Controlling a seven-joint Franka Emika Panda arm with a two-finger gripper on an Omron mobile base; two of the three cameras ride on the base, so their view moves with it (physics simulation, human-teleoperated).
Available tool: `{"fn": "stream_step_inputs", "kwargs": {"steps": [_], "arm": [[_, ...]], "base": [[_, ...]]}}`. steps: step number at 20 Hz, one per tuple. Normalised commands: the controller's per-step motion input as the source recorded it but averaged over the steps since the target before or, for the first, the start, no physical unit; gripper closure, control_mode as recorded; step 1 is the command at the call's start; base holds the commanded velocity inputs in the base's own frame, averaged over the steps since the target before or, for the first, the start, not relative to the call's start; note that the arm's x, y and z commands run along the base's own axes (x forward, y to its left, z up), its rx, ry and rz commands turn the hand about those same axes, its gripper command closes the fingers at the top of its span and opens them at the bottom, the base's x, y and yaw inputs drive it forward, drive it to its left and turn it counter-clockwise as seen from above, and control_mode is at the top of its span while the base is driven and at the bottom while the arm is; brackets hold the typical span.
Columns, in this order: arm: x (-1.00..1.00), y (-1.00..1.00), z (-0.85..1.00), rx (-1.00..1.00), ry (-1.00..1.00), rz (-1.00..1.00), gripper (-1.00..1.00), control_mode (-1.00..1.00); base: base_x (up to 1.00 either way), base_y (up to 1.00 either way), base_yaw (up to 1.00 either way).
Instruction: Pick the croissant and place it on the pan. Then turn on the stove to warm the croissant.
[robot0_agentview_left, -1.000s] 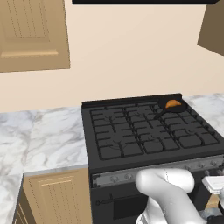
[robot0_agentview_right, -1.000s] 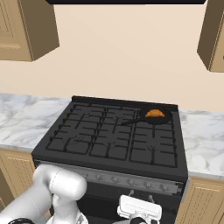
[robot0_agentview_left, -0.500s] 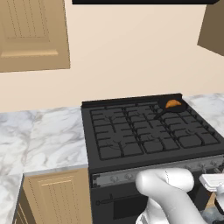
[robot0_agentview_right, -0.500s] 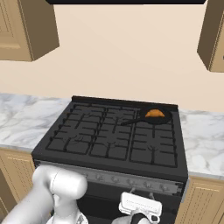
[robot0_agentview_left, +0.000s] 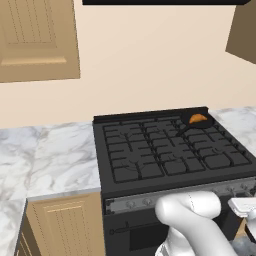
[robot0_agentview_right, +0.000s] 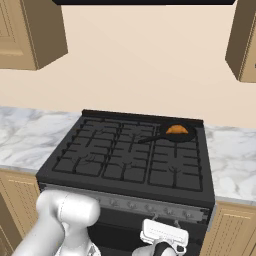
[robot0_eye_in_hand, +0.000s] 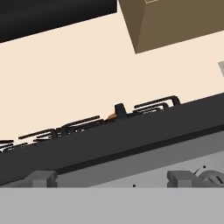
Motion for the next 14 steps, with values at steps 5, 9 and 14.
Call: {"fn": "stream_step_inputs", "kwargs": {"steps": [5, 9, 14], "arm": [[0.11, -0.02, -0.13, 0.00, 0.00, 0.00, -1.00, -1.00], [0.16, 0.00, -0.07, 0.00, 0.00, 0.00, -1.00, -1.00], [0.20, 0.00, 0.00, 0.00, 0.00, 0.00, -1.00, -1.00]], "base": [[0.00, 0.00, 0.00], [0.00, 0.00, 0.00], [0.00, 0.00, 0.00]]}}
